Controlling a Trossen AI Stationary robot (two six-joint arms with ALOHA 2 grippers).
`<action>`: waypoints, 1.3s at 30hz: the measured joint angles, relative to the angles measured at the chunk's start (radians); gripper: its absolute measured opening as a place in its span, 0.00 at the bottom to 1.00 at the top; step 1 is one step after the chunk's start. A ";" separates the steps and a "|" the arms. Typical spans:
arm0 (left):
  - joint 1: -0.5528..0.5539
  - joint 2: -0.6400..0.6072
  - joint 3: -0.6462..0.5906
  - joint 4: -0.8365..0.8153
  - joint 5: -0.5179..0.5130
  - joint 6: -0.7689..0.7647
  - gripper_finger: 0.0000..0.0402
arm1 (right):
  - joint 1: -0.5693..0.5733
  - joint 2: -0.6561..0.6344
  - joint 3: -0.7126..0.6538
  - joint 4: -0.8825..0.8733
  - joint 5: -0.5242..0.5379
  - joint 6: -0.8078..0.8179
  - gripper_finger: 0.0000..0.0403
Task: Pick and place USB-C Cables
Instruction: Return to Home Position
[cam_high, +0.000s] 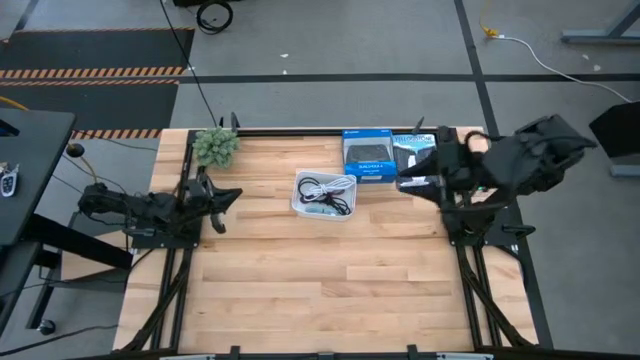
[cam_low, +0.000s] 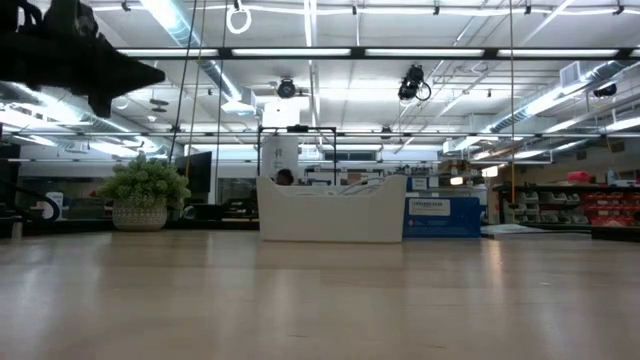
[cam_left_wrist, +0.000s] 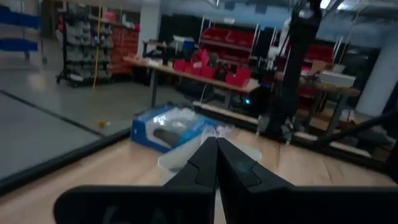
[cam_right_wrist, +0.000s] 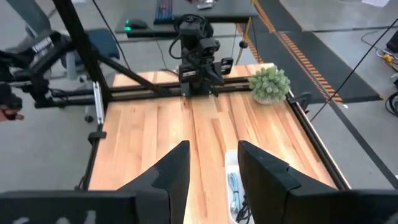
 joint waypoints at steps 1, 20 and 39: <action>0.000 0.001 -0.010 -0.003 0.000 -0.009 0.03 | -0.006 0.011 0.000 0.000 -0.003 -0.002 0.35; -0.002 0.001 -0.019 -0.056 0.415 -0.120 0.05 | -0.069 0.209 0.000 0.175 -0.227 -0.122 0.21; -0.002 0.003 -0.015 -0.147 0.400 -0.213 0.04 | -0.078 0.214 -0.046 -0.102 -0.211 -0.156 0.09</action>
